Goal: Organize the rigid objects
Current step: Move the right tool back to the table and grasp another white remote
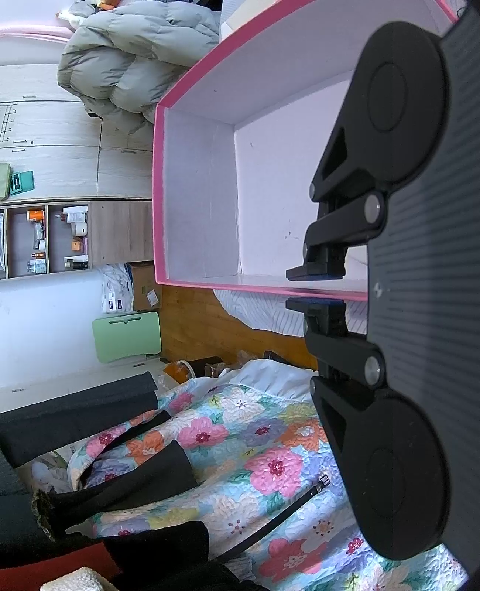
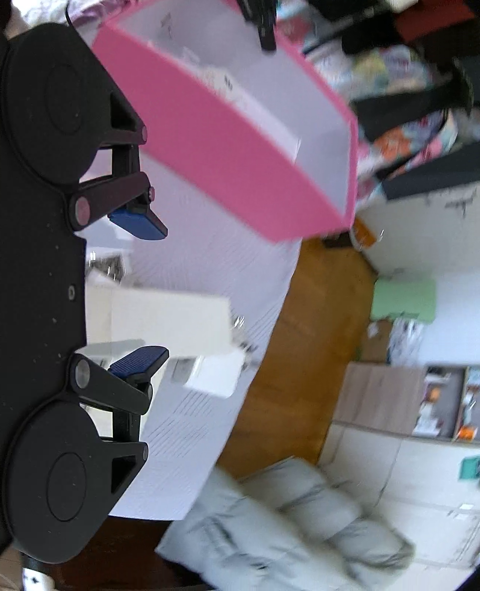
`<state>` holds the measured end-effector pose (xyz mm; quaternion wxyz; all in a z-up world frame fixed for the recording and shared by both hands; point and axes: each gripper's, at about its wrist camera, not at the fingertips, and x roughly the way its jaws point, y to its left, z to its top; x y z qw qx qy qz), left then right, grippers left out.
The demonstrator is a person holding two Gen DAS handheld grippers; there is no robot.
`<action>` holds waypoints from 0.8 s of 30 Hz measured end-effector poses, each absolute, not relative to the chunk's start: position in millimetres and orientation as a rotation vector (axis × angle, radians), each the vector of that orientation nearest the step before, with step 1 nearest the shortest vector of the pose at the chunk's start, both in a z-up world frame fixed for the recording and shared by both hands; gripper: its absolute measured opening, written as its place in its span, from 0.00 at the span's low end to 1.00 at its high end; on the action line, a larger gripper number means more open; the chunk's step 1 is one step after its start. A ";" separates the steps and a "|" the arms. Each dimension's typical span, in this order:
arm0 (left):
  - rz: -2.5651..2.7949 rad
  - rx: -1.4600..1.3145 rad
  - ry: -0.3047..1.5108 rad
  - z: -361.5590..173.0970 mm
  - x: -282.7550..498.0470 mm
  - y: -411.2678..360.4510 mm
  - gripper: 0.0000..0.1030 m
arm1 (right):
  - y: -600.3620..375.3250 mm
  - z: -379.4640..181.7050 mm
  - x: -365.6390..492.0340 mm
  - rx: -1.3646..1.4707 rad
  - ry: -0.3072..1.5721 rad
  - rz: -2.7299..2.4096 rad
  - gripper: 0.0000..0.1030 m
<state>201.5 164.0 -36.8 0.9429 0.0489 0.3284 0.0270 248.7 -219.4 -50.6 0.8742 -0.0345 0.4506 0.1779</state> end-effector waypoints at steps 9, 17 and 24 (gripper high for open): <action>0.053 0.103 0.670 -35.6 202.1 164.2 0.08 | -197.5 -83.2 275.2 -0.233 0.963 0.301 0.73; 0.052 0.102 0.669 -35.7 202.0 163.7 0.08 | -188.7 -101.5 292.2 -0.262 0.982 0.251 0.63; 0.051 0.101 0.670 -35.8 202.0 164.0 0.08 | -200.1 -72.8 265.8 -0.188 0.914 0.294 0.56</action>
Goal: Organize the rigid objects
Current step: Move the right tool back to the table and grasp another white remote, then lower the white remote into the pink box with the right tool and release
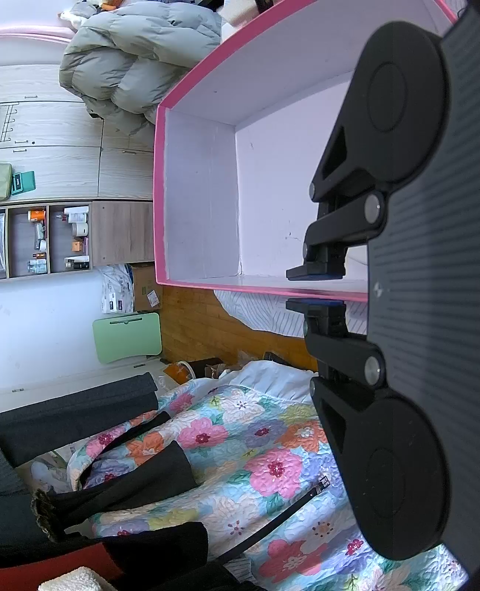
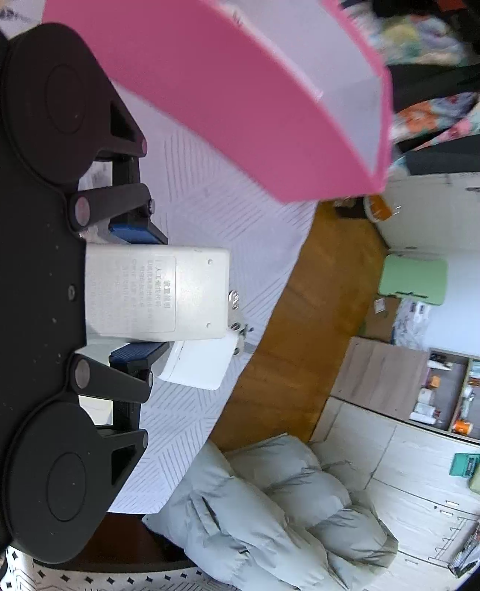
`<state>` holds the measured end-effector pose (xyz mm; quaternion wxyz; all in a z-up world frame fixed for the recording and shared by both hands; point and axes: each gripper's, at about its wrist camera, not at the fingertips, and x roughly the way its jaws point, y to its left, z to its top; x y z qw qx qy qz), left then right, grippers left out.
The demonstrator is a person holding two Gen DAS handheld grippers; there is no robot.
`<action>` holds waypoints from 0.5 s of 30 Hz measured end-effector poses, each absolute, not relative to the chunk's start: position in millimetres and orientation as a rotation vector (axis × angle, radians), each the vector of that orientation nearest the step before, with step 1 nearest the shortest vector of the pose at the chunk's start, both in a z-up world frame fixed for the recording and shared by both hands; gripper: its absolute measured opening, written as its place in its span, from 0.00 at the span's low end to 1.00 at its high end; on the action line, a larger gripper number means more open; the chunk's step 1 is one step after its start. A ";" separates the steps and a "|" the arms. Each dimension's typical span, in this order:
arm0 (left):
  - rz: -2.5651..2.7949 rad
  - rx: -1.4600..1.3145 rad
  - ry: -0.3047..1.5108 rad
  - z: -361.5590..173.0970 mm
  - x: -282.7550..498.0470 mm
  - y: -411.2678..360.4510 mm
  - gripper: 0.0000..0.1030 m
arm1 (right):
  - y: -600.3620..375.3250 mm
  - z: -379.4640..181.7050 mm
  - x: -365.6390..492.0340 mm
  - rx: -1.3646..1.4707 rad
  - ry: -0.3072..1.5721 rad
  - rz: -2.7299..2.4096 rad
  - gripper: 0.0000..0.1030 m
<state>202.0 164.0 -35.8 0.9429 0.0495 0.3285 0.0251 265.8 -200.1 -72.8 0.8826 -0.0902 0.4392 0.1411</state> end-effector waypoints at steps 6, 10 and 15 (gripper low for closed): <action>0.051 0.102 0.670 -36.0 201.6 164.3 0.08 | -209.1 -41.5 235.3 -0.110 0.843 0.324 0.56; 0.051 0.101 0.670 -36.1 201.7 164.1 0.08 | -212.1 -22.9 216.6 -0.098 0.791 0.324 0.56; 0.051 0.100 0.670 -36.1 201.7 164.1 0.08 | -204.8 4.1 199.3 -0.110 0.720 0.359 0.56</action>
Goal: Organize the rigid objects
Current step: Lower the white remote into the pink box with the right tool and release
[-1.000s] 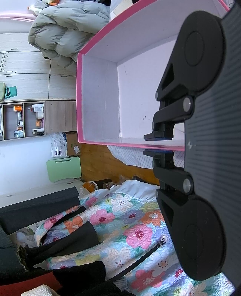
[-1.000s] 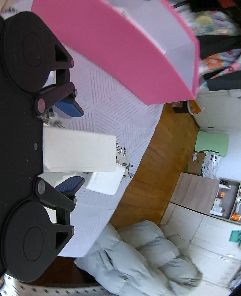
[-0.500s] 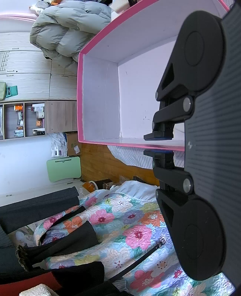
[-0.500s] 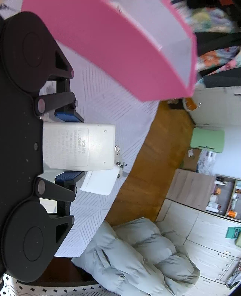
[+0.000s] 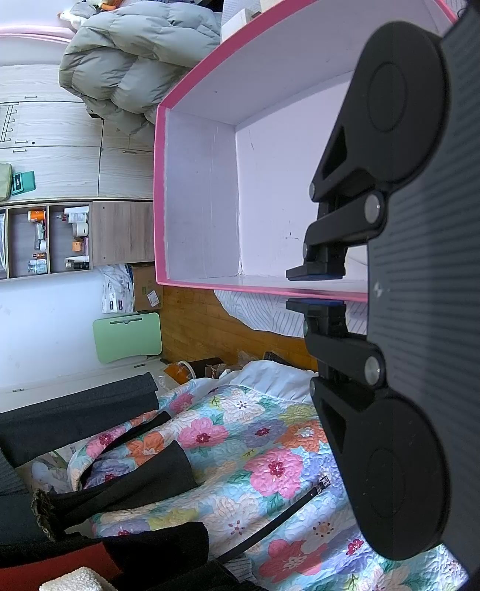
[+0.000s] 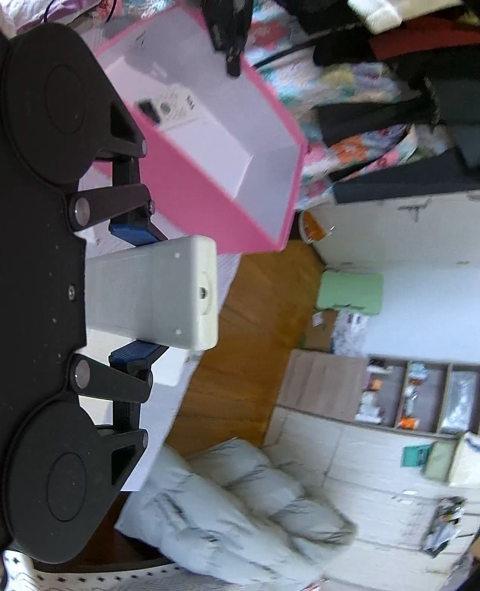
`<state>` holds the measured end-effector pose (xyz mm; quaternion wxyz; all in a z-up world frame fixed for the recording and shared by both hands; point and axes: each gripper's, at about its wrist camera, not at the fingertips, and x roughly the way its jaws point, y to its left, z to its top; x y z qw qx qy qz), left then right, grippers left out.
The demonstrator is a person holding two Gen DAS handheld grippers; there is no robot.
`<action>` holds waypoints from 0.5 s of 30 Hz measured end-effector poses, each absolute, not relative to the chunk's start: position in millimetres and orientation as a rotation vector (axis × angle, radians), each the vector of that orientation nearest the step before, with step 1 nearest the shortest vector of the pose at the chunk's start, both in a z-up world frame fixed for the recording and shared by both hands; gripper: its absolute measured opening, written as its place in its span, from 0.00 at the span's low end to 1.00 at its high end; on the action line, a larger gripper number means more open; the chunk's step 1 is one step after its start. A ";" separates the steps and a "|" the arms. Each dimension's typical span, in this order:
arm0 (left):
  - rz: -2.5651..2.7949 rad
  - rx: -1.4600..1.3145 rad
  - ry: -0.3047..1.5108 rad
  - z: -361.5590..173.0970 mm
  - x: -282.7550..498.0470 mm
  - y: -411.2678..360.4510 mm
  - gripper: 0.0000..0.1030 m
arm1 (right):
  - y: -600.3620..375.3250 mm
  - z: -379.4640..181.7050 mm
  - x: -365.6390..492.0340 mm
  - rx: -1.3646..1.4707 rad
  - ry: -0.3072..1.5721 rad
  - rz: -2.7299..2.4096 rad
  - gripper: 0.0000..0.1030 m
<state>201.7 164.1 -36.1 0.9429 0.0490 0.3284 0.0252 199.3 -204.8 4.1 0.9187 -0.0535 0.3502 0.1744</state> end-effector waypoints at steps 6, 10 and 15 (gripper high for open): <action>0.051 0.100 0.667 -36.1 201.6 164.0 0.08 | -182.8 49.9 194.3 -0.101 0.605 0.467 0.56; 0.059 0.084 0.664 -35.9 201.3 165.3 0.08 | -159.9 68.9 207.7 -0.064 0.577 0.598 0.56; 0.058 0.089 0.664 -35.8 200.5 164.5 0.08 | -99.0 46.4 252.5 -0.046 0.681 0.746 0.56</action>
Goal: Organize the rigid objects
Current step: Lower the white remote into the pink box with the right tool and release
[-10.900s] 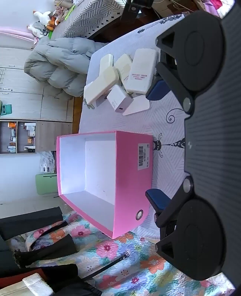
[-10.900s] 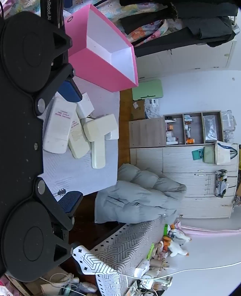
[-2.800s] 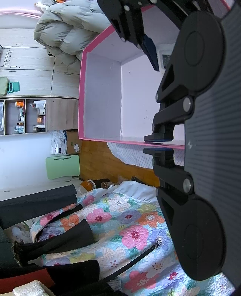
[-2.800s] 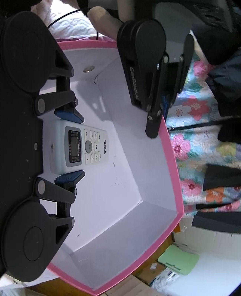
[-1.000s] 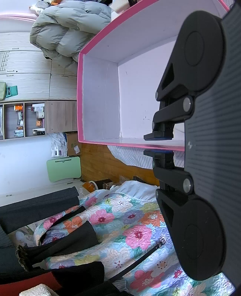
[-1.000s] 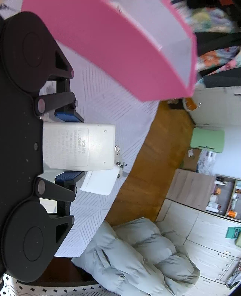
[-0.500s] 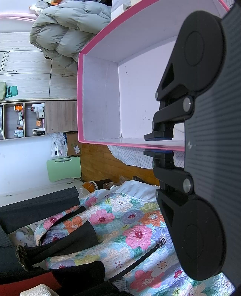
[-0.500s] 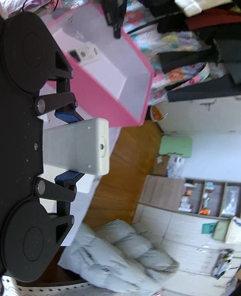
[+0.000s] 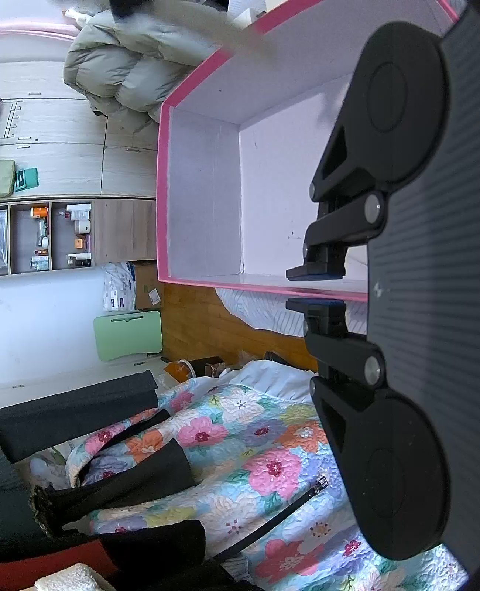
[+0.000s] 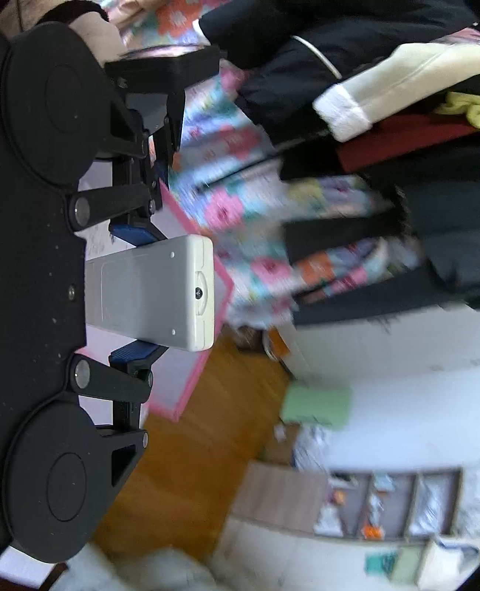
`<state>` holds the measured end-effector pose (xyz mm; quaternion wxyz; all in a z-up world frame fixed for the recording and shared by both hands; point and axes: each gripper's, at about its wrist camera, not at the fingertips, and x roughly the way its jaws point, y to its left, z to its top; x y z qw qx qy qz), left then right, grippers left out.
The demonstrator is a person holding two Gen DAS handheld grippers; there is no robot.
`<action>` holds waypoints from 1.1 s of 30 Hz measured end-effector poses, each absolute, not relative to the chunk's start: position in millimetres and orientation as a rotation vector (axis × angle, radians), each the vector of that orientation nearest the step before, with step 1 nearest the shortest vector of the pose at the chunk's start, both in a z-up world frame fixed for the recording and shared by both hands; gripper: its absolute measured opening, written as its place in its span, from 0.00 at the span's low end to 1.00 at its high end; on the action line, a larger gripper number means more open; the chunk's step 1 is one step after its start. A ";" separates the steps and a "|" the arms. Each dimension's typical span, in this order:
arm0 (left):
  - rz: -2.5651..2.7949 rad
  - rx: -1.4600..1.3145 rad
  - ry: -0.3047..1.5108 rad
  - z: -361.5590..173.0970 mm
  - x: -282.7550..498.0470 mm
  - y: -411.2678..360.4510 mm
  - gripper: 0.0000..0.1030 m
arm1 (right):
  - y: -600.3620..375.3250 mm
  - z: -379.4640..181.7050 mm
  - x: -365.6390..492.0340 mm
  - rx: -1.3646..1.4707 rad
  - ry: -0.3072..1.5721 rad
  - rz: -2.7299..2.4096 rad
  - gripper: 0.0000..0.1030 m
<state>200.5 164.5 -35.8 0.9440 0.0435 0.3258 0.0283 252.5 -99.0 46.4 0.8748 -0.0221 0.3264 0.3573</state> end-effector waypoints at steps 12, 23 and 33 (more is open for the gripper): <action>0.062 0.085 0.656 -36.3 199.8 162.3 0.08 | 2.8 -22.2 318.9 -0.048 0.766 0.895 0.56; 0.055 0.069 0.663 -37.4 202.1 167.2 0.08 | -15.3 -34.1 280.7 -0.396 0.838 0.957 0.56; 0.052 0.054 0.678 -38.9 205.0 171.5 0.08 | -9.6 -54.0 300.6 -0.557 0.902 1.089 0.56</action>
